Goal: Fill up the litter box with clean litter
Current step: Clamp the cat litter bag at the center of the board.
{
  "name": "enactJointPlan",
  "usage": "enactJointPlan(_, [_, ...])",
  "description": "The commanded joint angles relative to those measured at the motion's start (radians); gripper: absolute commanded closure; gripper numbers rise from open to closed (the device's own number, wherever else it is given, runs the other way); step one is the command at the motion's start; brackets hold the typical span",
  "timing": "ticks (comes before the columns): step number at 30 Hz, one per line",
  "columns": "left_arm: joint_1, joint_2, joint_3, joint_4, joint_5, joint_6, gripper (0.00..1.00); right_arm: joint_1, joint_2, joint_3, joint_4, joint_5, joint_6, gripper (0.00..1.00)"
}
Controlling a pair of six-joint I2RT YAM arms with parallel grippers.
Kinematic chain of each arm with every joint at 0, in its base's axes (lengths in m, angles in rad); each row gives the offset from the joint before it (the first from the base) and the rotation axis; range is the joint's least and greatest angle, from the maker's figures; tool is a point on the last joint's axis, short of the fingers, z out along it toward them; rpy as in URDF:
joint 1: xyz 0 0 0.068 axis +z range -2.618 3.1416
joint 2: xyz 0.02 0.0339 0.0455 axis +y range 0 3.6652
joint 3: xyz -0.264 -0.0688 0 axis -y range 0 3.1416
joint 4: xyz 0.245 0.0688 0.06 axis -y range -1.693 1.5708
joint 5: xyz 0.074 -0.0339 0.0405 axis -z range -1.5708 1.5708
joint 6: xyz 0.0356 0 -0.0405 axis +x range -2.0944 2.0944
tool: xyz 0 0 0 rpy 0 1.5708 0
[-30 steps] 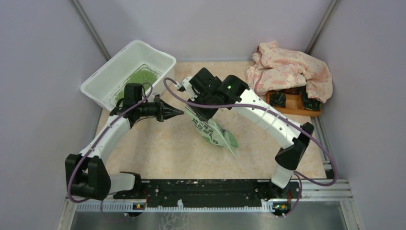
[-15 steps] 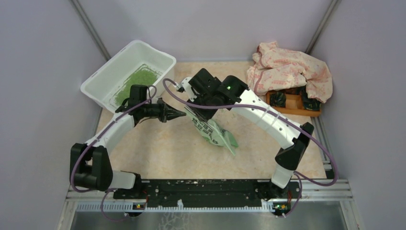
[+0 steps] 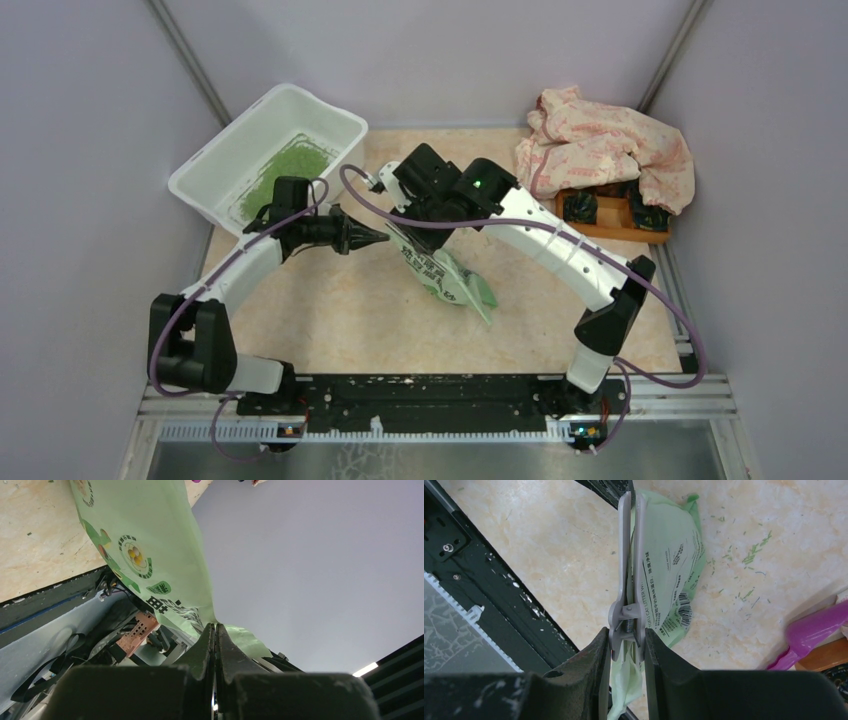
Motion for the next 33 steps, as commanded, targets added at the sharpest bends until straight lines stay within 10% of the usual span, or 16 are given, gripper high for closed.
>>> enactJointPlan(1, [-0.007, 0.002, 0.014, 0.032, 0.002, 0.005, 1.00, 0.005, 0.000, -0.002, -0.050, 0.021, 0.020, 1.00])
enactJointPlan(33, [0.108, -0.005, -0.045, 0.030, 0.081, 0.096, 1.00, 0.018, 0.104, 0.176, -0.188, 0.050, 0.177, 1.00])
